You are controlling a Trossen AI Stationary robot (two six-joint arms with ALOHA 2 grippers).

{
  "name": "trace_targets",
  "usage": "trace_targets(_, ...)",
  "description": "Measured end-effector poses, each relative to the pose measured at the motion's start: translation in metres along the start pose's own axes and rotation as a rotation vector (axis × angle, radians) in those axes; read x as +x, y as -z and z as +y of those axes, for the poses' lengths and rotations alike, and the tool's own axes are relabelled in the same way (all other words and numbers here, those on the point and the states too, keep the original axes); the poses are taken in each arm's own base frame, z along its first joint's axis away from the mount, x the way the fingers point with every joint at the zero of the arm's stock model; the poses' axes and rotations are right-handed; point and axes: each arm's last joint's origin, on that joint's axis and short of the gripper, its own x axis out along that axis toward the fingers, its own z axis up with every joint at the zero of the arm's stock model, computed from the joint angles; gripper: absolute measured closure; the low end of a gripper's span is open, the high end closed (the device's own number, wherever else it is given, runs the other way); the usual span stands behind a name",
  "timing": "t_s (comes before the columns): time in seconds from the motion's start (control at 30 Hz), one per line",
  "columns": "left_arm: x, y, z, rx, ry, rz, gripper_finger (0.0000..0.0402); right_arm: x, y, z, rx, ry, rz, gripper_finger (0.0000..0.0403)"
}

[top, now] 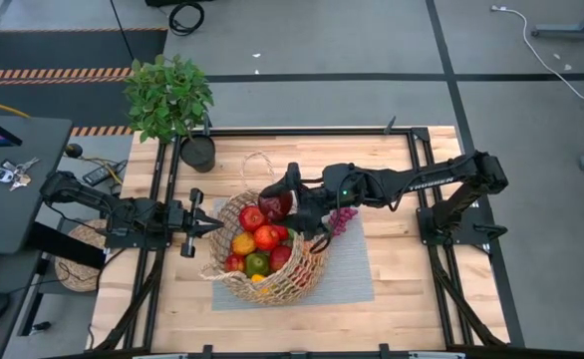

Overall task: Build produce basket
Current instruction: Put the red apple into the brown basket

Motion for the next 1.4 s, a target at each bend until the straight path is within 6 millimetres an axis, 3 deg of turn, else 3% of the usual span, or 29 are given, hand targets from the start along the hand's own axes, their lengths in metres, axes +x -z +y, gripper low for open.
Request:
trace_targets(0.3,0.000,0.000,0.000,0.000,0.000,0.000,0.0366,-0.001,-0.016,0.015,-0.384,-0.013,-0.001,0.0041)
trace_targets(0.53,0.000,0.000,0.000,0.000,0.000,0.000,0.0374,-0.001,-0.024,0.015,-0.430,0.034,-0.021,0.0041)
trace_targets(0.73,0.000,0.000,0.000,0.000,0.000,0.000,0.0367,0.001,-0.022,0.014,-0.250,-0.022,-0.128,0.0041)
trace_targets(0.9,0.000,0.000,0.000,0.000,0.001,0.001,0.0368,0.009,-0.023,0.008,-0.031,0.080,-0.171,0.0041)
trace_targets(1.23,0.000,0.000,0.000,0.000,0.000,-0.001,0.0369,0.024,-0.003,0.000,0.393,0.247,-0.103,0.0041)
trace_targets(1.4,0.000,0.000,0.000,0.001,0.001,0.003,0.0366,0.030,0.007,-0.011,0.539,0.227,-0.063,0.0041)
